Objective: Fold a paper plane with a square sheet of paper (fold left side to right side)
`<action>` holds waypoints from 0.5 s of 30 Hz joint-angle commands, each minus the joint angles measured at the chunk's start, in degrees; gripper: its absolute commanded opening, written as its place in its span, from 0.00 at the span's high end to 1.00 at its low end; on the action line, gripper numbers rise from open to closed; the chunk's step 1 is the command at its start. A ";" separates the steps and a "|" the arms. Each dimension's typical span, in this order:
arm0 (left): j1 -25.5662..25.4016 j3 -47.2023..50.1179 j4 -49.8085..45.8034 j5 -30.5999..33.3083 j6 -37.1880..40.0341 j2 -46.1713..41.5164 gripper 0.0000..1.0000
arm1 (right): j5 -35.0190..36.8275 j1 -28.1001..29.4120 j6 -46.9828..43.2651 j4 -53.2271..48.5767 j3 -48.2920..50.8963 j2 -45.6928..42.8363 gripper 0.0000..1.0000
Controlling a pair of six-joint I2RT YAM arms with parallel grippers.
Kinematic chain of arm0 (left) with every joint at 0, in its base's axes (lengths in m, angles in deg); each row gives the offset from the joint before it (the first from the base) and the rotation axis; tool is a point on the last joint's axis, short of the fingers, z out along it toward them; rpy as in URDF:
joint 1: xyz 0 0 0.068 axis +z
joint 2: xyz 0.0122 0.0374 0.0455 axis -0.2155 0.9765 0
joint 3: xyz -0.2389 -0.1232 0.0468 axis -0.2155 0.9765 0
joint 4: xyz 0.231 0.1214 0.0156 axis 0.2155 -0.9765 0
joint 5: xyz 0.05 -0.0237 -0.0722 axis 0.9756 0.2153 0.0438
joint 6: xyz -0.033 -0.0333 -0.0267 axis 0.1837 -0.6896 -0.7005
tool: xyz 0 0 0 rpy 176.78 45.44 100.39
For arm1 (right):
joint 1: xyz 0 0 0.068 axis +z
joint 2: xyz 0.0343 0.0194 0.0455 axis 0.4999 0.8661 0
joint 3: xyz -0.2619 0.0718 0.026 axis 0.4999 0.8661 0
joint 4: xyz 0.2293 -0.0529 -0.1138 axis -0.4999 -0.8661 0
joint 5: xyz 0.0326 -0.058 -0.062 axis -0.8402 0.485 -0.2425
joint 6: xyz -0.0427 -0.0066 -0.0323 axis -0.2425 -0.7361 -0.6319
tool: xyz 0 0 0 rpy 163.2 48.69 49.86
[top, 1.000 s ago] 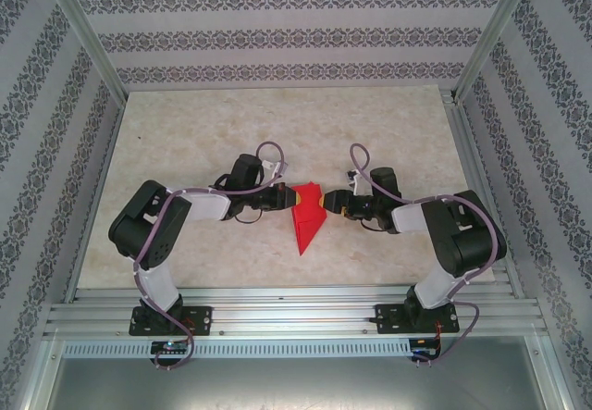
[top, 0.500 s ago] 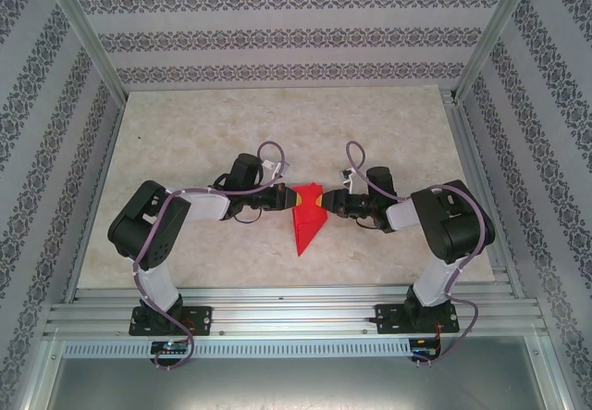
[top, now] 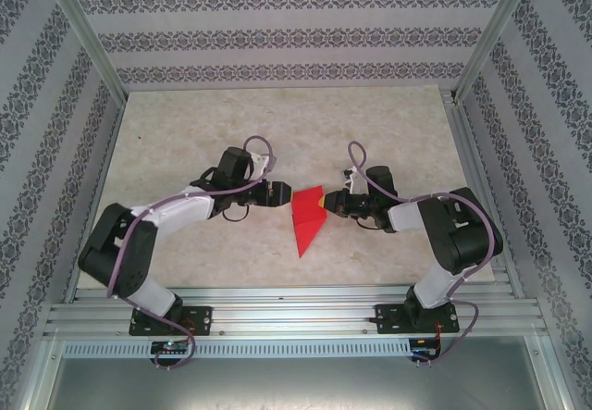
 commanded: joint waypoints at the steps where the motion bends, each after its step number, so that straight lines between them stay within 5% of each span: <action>1: -3.40 -2.22 -12.97 9.45 6.70 -7.47 0.32 | 2.98 0.76 -0.30 -3.96 -1.32 -1.83 1.00; 7: -15.62 1.24 -15.27 17.62 1.01 -10.54 0.35 | 5.76 1.49 3.84 -7.60 -1.81 -3.64 1.00; 15: -28.39 -5.89 -19.00 31.24 -4.11 0.83 0.33 | 6.88 2.28 4.80 -12.84 -3.42 -4.14 1.00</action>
